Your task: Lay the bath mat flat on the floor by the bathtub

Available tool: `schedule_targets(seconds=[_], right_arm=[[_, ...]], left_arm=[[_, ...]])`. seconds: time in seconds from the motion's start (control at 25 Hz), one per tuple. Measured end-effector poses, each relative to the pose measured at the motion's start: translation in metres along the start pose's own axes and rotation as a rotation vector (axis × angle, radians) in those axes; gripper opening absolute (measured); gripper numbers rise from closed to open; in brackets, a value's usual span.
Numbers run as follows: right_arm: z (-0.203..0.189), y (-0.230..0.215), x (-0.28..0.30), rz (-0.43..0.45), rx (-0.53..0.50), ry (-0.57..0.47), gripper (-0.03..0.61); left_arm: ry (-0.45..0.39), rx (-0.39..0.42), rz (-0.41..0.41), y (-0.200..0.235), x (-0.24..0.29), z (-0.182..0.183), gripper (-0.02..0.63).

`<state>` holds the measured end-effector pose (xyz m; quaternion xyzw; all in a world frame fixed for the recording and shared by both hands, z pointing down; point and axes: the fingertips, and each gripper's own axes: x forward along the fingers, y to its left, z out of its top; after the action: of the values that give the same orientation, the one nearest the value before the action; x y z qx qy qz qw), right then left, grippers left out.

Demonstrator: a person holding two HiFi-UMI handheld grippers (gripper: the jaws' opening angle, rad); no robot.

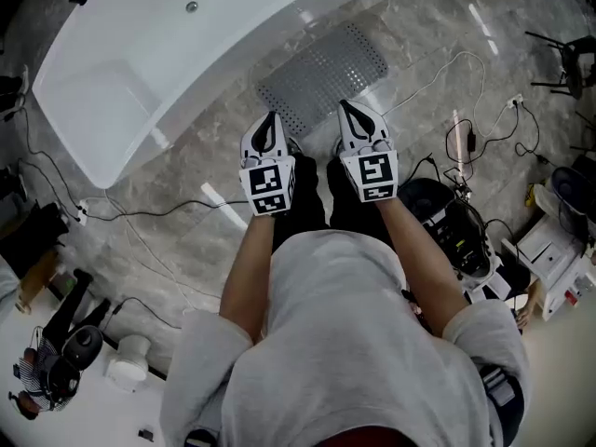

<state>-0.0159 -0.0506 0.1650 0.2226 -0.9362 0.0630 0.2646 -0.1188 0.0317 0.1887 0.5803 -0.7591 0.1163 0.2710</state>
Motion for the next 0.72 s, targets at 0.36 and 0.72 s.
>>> schedule_targets(seconds=[0.36, 0.72], right_arm=[[0.041, 0.037, -0.068, 0.058, -0.113, -0.104, 0.007], [0.066, 0.044, -0.143, 0.056, -0.157, -0.245, 0.007]], left_arm=[[-0.092, -0.012, 0.022, -0.032, -0.076, 0.017, 0.012], [-0.191, 0.025, 0.092, -0.078, -0.146, 0.033, 0.012]])
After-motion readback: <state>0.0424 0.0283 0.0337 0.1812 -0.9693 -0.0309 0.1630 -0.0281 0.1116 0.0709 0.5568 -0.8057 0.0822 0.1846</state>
